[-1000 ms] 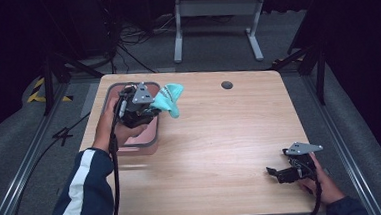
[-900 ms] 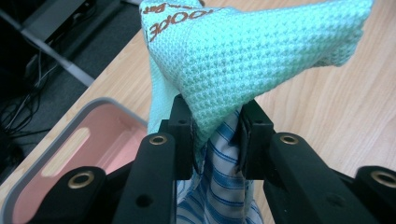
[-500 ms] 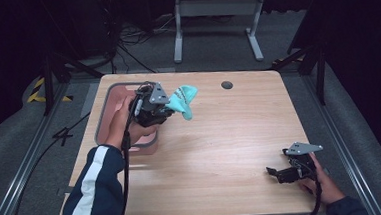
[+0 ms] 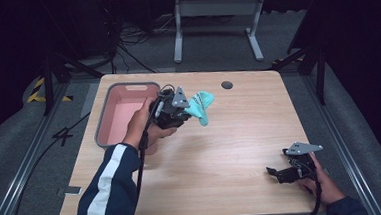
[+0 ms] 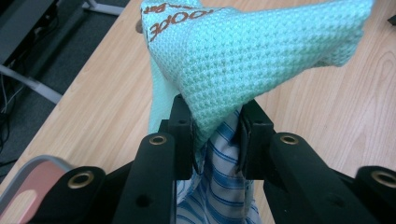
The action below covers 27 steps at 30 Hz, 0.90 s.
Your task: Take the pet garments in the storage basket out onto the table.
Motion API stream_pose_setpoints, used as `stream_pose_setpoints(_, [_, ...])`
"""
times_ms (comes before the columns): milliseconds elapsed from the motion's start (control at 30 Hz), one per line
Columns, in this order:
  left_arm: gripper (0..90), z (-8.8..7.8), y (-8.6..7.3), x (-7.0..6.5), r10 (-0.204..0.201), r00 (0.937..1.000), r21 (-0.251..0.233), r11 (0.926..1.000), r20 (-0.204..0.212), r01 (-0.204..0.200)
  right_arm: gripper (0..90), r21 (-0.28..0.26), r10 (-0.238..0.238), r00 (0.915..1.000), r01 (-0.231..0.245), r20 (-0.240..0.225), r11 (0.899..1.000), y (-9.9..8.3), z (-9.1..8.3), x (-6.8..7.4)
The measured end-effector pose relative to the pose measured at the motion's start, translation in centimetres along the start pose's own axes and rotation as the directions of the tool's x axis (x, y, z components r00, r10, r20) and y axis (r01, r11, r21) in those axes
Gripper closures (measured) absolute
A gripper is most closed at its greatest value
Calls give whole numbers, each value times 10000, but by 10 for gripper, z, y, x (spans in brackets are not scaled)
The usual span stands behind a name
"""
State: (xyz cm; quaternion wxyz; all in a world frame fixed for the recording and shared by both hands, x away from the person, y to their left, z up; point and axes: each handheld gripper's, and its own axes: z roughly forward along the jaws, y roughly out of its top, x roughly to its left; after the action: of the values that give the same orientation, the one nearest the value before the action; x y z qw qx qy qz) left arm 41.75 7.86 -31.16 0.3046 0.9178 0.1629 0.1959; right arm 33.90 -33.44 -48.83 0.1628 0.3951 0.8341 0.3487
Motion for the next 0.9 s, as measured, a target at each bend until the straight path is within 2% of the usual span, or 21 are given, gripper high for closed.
stream_pose_setpoints(100, [716, 9, 4, -5, 212, 9997, 135, 9997, 146, -214, 7, -2, -1, 10000, 1, -2, 10000, 0, 0, 0])
stream_pose_setpoints(233, [717, 18, 8, -9, 297, 9990, 246, 9992, 324, -305, 7, 0, 1, 10000, -1, -1, 10000, 0, 0, 0])
stream_pose_setpoints(400, [716, 36, 13, -18, 423, 9970, 383, 9983, 648, -448, 7, 2, 2, 10000, -2, 0, 10000, 0, 0, 0])
stream_pose_setpoints(500, [715, 48, 15, -23, 557, 9953, 644, 9961, 787, -609, 7, 1, 1, 10000, -1, -1, 10000, 0, 0, 0])
stream_pose_setpoints(600, [715, 57, 16, -27, 608, 9950, 808, 9945, 793, -672, 7, 0, 0, 10000, 0, -1, 10000, 0, 0, 0])
stream_pose_setpoints(633, [714, 62, 17, -30, 768, 9942, 937, 9921, 748, -837, 7, -1, -2, 10000, 2, -1, 10000, 0, 0, 0])
stream_pose_setpoints(733, [712, 71, 18, -35, 883, 9932, 1145, 9887, 758, -966, 7, 1, 1, 10000, -1, -2, 10000, 0, 0, 0])
stream_pose_setpoints(900, [707, 88, 17, -43, 898, 9922, 1348, 9857, 869, -1010, 7, -3, -1, 10000, 1, -7, 10000, 0, 0, 0])
